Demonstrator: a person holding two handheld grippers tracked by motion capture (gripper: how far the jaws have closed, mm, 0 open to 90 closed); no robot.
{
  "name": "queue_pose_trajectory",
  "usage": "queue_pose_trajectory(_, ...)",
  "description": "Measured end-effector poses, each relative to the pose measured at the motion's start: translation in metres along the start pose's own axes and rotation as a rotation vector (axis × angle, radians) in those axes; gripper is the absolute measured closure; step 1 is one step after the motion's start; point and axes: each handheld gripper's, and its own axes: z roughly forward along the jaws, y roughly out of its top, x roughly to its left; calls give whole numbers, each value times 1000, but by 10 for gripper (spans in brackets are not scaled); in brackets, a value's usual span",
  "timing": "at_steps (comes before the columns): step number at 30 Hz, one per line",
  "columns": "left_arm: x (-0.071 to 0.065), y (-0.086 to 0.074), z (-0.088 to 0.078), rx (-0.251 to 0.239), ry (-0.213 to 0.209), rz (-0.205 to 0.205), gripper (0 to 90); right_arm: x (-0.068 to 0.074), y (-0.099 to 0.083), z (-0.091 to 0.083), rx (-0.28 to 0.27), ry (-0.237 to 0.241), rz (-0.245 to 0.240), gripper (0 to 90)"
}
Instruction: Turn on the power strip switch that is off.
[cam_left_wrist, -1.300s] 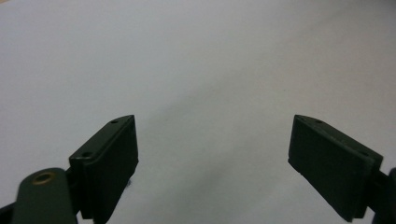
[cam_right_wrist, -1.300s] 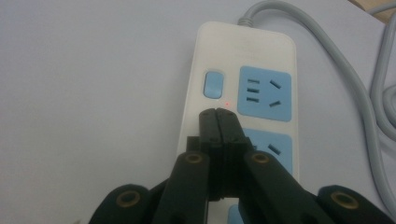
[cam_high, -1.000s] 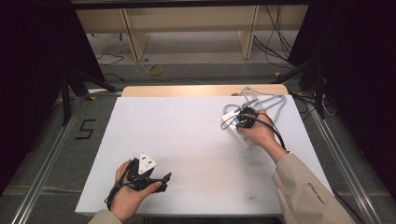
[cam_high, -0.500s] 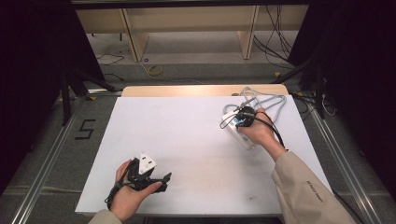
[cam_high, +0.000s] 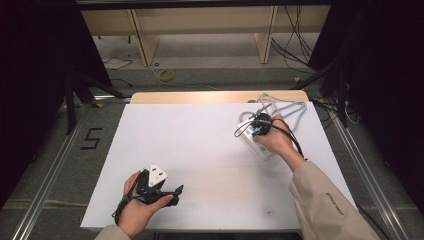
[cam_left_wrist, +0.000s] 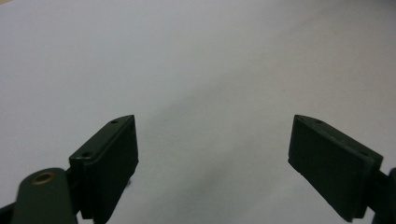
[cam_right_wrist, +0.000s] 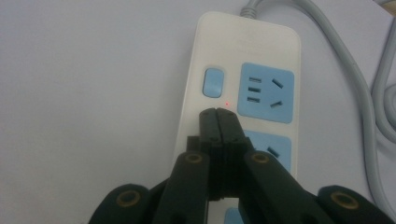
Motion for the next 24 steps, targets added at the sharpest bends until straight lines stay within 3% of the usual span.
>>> queue_pose_trajectory(7,-1,0,0,-1,0,2,154,-1,0,1,2,8,20,900)
queue_pose_trajectory(24,-1,0,1,2,-2,2,154,2,2,1,21,-15,7,900)
